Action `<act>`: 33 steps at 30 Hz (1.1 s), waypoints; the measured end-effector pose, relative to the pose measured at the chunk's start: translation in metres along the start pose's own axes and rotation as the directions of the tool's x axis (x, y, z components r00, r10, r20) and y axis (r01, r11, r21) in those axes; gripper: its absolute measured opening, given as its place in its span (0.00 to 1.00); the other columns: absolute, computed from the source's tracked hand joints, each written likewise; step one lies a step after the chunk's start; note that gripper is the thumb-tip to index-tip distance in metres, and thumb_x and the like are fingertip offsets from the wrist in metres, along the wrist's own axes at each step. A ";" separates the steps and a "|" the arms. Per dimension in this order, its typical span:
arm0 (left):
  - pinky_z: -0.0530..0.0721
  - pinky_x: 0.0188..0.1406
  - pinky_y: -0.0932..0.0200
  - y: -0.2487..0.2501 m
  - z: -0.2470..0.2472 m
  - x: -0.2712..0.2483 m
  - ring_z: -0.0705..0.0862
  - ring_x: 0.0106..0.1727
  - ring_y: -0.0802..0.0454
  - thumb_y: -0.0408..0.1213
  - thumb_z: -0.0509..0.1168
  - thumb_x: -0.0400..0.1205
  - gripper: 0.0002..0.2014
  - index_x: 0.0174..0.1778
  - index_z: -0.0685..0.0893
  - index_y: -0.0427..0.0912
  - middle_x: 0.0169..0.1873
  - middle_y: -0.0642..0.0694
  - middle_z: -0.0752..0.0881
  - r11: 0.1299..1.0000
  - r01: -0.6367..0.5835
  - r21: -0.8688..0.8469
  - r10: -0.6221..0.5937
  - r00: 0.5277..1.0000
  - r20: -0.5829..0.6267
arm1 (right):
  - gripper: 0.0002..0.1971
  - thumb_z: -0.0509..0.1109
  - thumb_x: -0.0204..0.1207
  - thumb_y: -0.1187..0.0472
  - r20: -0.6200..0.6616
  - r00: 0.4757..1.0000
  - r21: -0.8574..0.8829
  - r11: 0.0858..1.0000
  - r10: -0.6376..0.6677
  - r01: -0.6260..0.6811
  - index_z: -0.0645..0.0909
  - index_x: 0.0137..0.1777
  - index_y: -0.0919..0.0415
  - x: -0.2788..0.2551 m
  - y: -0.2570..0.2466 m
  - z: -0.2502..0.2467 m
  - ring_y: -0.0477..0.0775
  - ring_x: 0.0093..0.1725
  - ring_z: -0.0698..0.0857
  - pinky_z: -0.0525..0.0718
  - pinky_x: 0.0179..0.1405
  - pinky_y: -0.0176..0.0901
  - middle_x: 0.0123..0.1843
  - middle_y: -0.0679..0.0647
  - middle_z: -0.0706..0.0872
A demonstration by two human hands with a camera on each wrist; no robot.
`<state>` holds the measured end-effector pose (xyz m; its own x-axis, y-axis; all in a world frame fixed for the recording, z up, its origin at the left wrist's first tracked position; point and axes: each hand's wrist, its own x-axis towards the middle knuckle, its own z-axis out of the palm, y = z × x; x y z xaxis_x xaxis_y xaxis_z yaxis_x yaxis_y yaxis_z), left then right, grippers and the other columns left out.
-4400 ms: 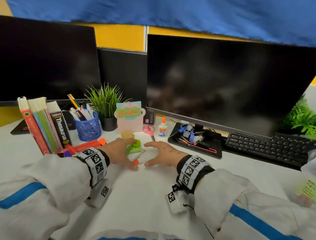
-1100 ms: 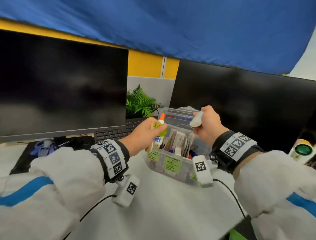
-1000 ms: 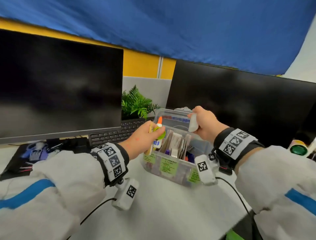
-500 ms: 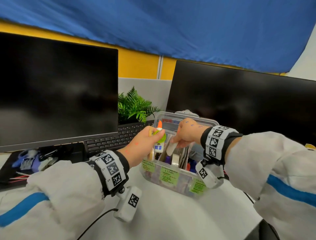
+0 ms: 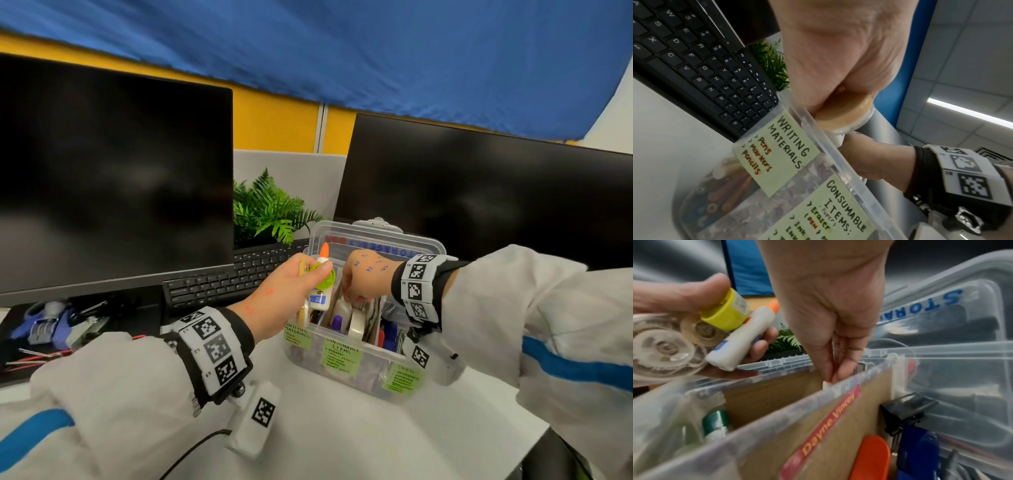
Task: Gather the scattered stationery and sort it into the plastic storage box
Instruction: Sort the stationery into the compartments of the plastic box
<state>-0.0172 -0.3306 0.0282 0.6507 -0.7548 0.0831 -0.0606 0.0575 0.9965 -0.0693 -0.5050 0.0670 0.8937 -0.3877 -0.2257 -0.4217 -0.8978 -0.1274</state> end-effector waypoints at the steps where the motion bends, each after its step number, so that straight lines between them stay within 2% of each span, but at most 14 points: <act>1: 0.81 0.69 0.32 0.000 0.000 0.000 0.87 0.64 0.36 0.60 0.70 0.78 0.21 0.52 0.82 0.45 0.58 0.33 0.89 1.000 -0.007 -0.012 0.007 1.000 -0.001 | 0.07 0.79 0.74 0.65 -0.010 1.000 0.038 0.999 -0.005 0.005 0.88 0.49 0.66 0.000 0.001 -0.001 0.58 0.44 0.94 0.93 0.49 0.50 0.45 0.61 0.93; 5: 0.82 0.69 0.33 -0.002 0.000 0.000 0.88 0.62 0.38 0.56 0.69 0.80 0.16 0.50 0.82 0.47 0.56 0.36 0.90 0.999 -0.030 -0.015 0.030 1.000 0.001 | 0.08 0.78 0.74 0.68 0.081 0.995 0.157 0.987 -0.058 0.045 0.90 0.52 0.69 0.003 0.007 -0.002 0.58 0.47 0.94 0.92 0.52 0.51 0.46 0.62 0.93; 9: 0.83 0.68 0.39 -0.003 -0.001 0.001 0.89 0.61 0.40 0.53 0.67 0.85 0.12 0.49 0.81 0.47 0.47 0.44 0.90 0.999 -0.040 0.017 0.039 0.999 0.020 | 0.09 0.76 0.78 0.63 0.144 0.982 0.023 0.992 -0.125 0.123 0.92 0.56 0.61 0.002 0.005 -0.001 0.48 0.42 0.90 0.90 0.51 0.39 0.45 0.51 0.93; 12: 0.84 0.62 0.47 0.000 -0.001 -0.001 0.88 0.51 0.49 0.50 0.66 0.86 0.10 0.49 0.81 0.47 0.45 0.46 0.89 0.998 -0.047 0.034 0.045 0.998 0.038 | 0.06 0.73 0.79 0.63 0.069 0.994 0.076 0.994 -0.081 0.076 0.90 0.53 0.59 0.000 0.003 -0.011 0.53 0.44 0.93 0.92 0.50 0.46 0.46 0.56 0.93; 14: 0.84 0.61 0.47 0.002 -0.001 -0.002 0.86 0.48 0.52 0.50 0.67 0.86 0.10 0.48 0.81 0.48 0.44 0.48 0.89 0.998 -0.053 0.040 0.051 0.998 0.047 | 0.08 0.72 0.79 0.66 -0.001 0.998 0.273 0.960 -0.070 0.068 0.87 0.55 0.57 -0.007 0.003 -0.020 0.55 0.46 0.93 0.93 0.45 0.48 0.49 0.58 0.93; 15: 0.84 0.61 0.45 0.003 0.000 -0.003 0.87 0.47 0.53 0.50 0.67 0.85 0.10 0.47 0.81 0.48 0.43 0.48 0.89 0.998 -0.051 0.038 0.049 0.998 0.050 | 0.11 0.72 0.78 0.69 0.003 0.993 0.442 0.891 -0.116 0.103 0.85 0.58 0.58 -0.012 0.003 -0.025 0.54 0.46 0.93 0.92 0.43 0.47 0.52 0.58 0.92; 17: 0.84 0.62 0.41 0.004 0.002 -0.006 0.87 0.47 0.51 0.50 0.68 0.85 0.10 0.47 0.81 0.47 0.44 0.46 0.89 0.999 -0.051 0.014 0.050 0.997 0.063 | 0.17 0.70 0.77 0.72 0.037 0.956 0.768 0.621 -0.291 0.159 0.84 0.64 0.61 -0.023 0.002 -0.033 0.55 0.49 0.89 0.89 0.46 0.47 0.58 0.61 0.89; 18: 0.83 0.64 0.38 0.005 0.003 -0.006 0.87 0.48 0.49 0.50 0.68 0.85 0.10 0.46 0.81 0.47 0.44 0.44 0.89 0.999 -0.052 0.015 0.051 0.996 0.068 | 0.17 0.69 0.77 0.71 0.018 0.938 0.838 0.516 -0.346 0.174 0.84 0.65 0.63 -0.027 0.001 -0.035 0.57 0.51 0.87 0.88 0.49 0.47 0.60 0.63 0.88; 19: 0.82 0.66 0.37 0.005 0.003 -0.007 0.87 0.48 0.48 0.49 0.69 0.85 0.10 0.46 0.81 0.47 0.45 0.44 0.89 0.998 -0.052 0.022 0.051 0.996 0.068 | 0.15 0.70 0.78 0.69 -0.017 0.934 0.850 0.487 -0.357 0.202 0.85 0.64 0.64 -0.031 0.000 -0.037 0.57 0.52 0.86 0.88 0.50 0.47 0.60 0.64 0.88; 21: 0.81 0.68 0.33 0.006 0.004 -0.008 0.87 0.49 0.47 0.51 0.69 0.84 0.10 0.46 0.81 0.49 0.45 0.45 0.89 0.998 -0.051 0.029 0.049 0.996 0.069 | 0.11 0.73 0.79 0.68 -0.099 0.953 0.762 0.595 -0.285 0.257 0.87 0.60 0.68 -0.036 -0.002 -0.040 0.56 0.50 0.88 0.90 0.51 0.44 0.54 0.63 0.91; 23: 0.81 0.69 0.31 0.006 0.004 -0.009 0.88 0.50 0.46 0.59 0.72 0.77 0.12 0.43 0.83 0.55 0.44 0.47 0.90 0.997 -0.043 0.065 0.039 0.997 0.068 | 0.10 0.76 0.77 0.66 -0.124 0.972 0.670 0.705 -0.201 0.232 0.89 0.57 0.69 -0.039 -0.001 -0.041 0.53 0.46 0.89 0.91 0.49 0.42 0.51 0.64 0.92; 26: 0.80 0.67 0.27 0.007 0.005 -0.011 0.89 0.52 0.39 0.66 0.72 0.69 0.18 0.42 0.84 0.56 0.47 0.41 0.91 0.995 -0.036 0.094 0.029 0.997 0.068 | 0.10 0.78 0.75 0.64 -0.086 0.984 0.625 0.760 -0.158 0.177 0.90 0.54 0.68 -0.044 0.003 -0.045 0.52 0.41 0.89 0.91 0.44 0.40 0.50 0.67 0.92; 29: 0.79 0.71 0.33 0.008 0.007 -0.012 0.86 0.51 0.47 0.59 0.70 0.79 0.16 0.45 0.82 0.49 0.49 0.40 0.91 0.996 -0.038 0.085 0.036 0.999 0.025 | 0.07 0.80 0.73 0.65 -0.212 0.977 0.564 0.812 -0.033 0.150 0.91 0.49 0.67 -0.045 0.007 -0.057 0.51 0.39 0.91 0.92 0.43 0.41 0.45 0.65 0.93; 33: 0.78 0.72 0.39 0.004 0.003 -0.009 0.86 0.54 0.50 0.54 0.67 0.84 0.13 0.49 0.84 0.47 0.48 0.47 0.89 0.995 -0.024 0.100 0.024 1.000 0.000 | 0.07 0.81 0.73 0.61 -0.286 0.949 0.319 0.947 0.130 -0.034 0.90 0.46 0.64 -0.038 0.014 -0.063 0.54 0.43 0.94 0.93 0.49 0.47 0.41 0.59 0.93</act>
<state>-0.0258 -0.3261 0.0310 0.6489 -0.7534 0.1067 -0.1514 0.0097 0.9884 -0.0996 -0.5159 0.1345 0.8374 -0.5447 0.0450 -0.4786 -0.7706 -0.4208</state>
